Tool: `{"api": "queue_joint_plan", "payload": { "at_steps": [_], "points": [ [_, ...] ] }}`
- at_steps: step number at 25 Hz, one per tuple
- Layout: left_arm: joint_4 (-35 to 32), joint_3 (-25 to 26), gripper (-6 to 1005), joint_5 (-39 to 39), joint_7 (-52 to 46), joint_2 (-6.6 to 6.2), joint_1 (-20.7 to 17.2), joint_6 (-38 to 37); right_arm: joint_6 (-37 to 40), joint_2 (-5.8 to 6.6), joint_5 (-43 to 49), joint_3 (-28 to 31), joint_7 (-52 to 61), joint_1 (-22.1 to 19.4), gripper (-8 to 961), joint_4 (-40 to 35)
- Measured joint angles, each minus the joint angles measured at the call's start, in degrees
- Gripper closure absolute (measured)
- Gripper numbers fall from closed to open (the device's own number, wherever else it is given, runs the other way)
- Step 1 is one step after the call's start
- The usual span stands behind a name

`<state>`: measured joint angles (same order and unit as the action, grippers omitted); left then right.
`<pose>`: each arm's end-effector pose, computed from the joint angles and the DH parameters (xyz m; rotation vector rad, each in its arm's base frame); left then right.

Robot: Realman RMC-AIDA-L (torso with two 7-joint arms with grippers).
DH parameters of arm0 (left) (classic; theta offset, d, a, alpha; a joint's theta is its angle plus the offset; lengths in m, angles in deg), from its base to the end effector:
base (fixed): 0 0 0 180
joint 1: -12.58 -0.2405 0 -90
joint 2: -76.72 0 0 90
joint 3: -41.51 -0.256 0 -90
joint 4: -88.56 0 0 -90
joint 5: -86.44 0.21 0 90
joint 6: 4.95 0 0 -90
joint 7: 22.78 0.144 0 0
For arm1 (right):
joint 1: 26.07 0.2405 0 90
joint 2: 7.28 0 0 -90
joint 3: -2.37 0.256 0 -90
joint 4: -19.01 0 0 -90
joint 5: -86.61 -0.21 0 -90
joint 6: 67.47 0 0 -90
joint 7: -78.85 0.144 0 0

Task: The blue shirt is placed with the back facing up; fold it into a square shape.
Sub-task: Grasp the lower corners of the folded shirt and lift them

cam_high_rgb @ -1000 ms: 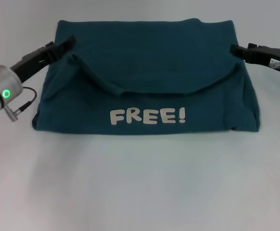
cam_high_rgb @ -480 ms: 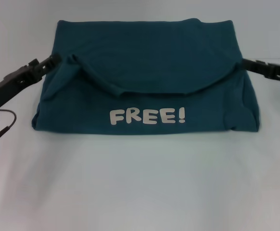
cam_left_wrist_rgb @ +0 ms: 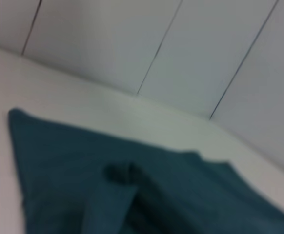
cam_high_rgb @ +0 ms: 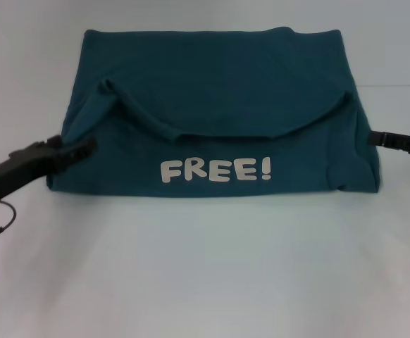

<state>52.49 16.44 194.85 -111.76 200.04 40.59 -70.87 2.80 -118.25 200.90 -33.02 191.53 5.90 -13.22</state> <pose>-0.3184 0.3572 0.0173 -2.0151 -1.1184 -0.7921 0.3192 0.3799 0.0622 -2.1251 1.4005 0.6660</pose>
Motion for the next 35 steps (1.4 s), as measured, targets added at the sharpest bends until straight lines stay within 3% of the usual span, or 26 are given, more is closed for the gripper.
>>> {"api": "queue_joint_plan", "payload": {
  "at_steps": [13, 28, 35],
  "points": [
    [-0.06, -0.09, 93, 4.53, 5.64, 0.65, -2.31, 6.27, -0.57, -0.64, 0.14, 0.02, 0.09, 0.01, 214, 0.30],
    [1.44, -1.46, 93, 5.82, 6.60, 0.70, -1.49, 9.65, -0.54, -0.92, 0.14, -0.10, -0.58, 0.08, 68, -0.09],
    [1.83, -3.87, 93, 5.83, 6.72, 0.75, -0.77, 11.32, -0.91, -0.98, 0.13, 0.04, -0.61, 0.17, 45, -0.13]
  ]
}}
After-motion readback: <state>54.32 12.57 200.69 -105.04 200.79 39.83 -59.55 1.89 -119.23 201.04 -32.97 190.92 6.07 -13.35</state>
